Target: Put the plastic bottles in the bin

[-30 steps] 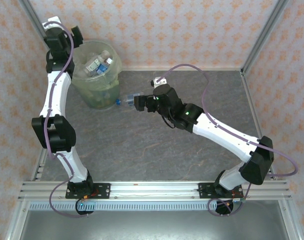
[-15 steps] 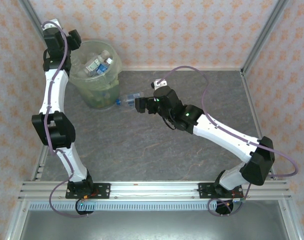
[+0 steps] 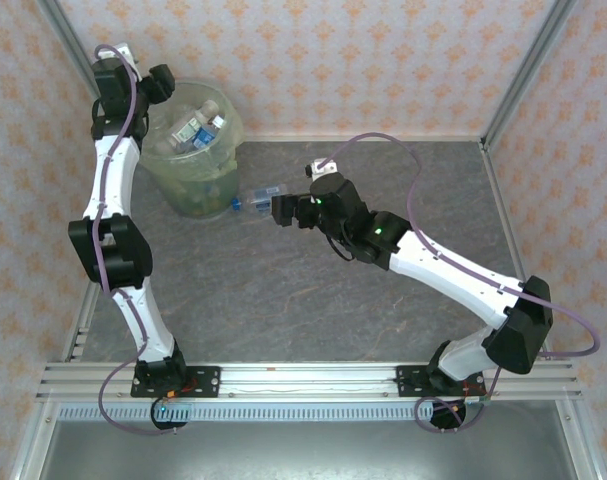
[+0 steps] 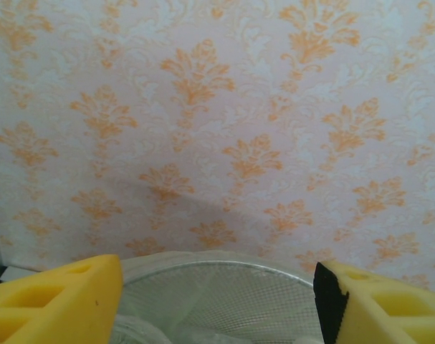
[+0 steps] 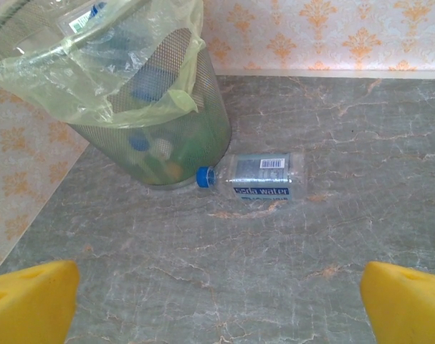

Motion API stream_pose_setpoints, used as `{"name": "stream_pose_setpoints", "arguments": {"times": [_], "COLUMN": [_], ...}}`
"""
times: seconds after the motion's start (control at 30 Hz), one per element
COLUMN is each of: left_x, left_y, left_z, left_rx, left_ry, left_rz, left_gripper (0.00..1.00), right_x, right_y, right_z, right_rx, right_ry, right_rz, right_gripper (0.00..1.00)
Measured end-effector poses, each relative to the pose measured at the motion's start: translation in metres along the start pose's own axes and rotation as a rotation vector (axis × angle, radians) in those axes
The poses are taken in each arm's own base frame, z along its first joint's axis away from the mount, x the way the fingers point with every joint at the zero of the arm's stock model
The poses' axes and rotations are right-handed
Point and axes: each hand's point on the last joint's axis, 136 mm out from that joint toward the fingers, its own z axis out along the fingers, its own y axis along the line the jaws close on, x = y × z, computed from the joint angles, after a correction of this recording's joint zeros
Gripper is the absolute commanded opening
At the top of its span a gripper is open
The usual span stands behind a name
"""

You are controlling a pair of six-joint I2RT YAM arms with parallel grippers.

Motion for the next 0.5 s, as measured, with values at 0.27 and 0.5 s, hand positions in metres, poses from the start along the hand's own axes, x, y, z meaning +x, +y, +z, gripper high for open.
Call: {"name": "stream_pose_setpoints", "arguments": {"times": [0.27, 0.5], "left_x": [0.001, 0.004], "left_y": [-0.018, -0.033], "left_z": [0.016, 0.026], "left_rx": [0.119, 0.207], "left_ry": [0.002, -0.004], "left_rz": [-0.019, -0.059], "left_gripper": [0.74, 0.79], "right_x": [0.003, 0.004], "right_y": [-0.002, -0.004], "right_z": [0.001, -0.004], "right_rx": [0.004, 0.003], "right_ry": [0.007, 0.003], "right_rz": [0.007, 0.025], "right_gripper": [1.0, 1.0]}}
